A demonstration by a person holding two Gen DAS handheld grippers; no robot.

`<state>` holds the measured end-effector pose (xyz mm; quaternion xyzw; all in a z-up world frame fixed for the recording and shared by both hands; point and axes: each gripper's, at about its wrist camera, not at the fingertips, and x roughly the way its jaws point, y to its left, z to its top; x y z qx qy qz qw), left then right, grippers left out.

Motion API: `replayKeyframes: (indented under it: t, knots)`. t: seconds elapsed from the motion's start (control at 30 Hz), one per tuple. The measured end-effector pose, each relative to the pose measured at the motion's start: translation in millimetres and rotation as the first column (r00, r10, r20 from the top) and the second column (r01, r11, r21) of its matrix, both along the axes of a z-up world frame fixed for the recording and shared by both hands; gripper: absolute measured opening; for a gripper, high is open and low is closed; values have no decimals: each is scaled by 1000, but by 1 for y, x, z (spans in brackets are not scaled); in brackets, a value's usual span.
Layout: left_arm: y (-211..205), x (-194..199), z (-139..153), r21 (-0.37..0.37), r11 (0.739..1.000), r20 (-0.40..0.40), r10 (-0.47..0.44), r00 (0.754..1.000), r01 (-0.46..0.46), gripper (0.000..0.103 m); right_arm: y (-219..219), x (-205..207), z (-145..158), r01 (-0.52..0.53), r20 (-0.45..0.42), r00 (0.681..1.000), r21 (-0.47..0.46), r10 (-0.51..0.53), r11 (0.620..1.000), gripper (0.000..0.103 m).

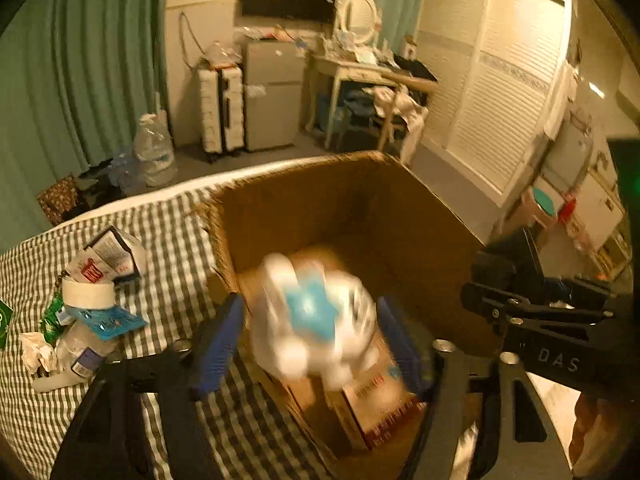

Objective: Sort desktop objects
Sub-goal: 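Carry toy and glasses case into the cardboard box and open both grippers, then move both empty grippers back over the bedspread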

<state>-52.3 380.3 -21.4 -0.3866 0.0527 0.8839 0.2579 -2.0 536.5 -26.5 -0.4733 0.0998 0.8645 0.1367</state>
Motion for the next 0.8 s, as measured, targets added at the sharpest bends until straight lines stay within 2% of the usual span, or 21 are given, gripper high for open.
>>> replayKeyframes:
  t: [0.03, 0.07, 0.1, 0.23, 0.33, 0.43, 0.5, 0.63, 0.7, 0.8]
  knots:
    - [-3, -2, 1, 9, 1000, -17, 16, 1000, -16, 101, 0, -3, -1, 15, -6, 1000, 5, -15, 1000, 66]
    - [-8, -3, 5, 24, 999, -35, 26, 999, -25, 102, 2, -3, -1, 29, -17, 999, 11, -28, 1000, 75]
    - [-6, -3, 10, 39, 999, -44, 23, 999, -21, 102, 3, -2, 0, 50, -39, 998, 15, -49, 999, 79]
    - [-31, -1, 36, 41, 998, -93, 42, 995, -38, 102, 3, 5, 4, 75, -78, 994, -6, -75, 997, 79]
    - [-57, 6, 55, -14, 997, -157, 78, 985, -81, 102, -11, 14, 16, 60, -96, 994, 24, -57, 998, 79]
    - [-94, 26, 85, -37, 988, -252, 135, 958, -149, 102, -36, 21, 36, 35, -121, 992, 40, -30, 999, 79]
    - [-115, 35, 102, -51, 982, -277, 160, 948, -180, 102, -57, 31, 50, 21, -140, 990, 49, -14, 999, 79]
    - [-169, 61, 143, -62, 959, -349, 239, 906, -277, 103, -102, 46, 83, -52, -195, 979, 60, 63, 997, 79]
    - [-195, 72, 157, -63, 946, -366, 274, 890, -317, 103, -127, 54, 101, -93, -228, 968, 58, 104, 994, 79]
    - [-233, 83, 168, -61, 928, -350, 325, 879, -368, 103, -171, 70, 127, -170, -281, 943, 59, 180, 984, 80]
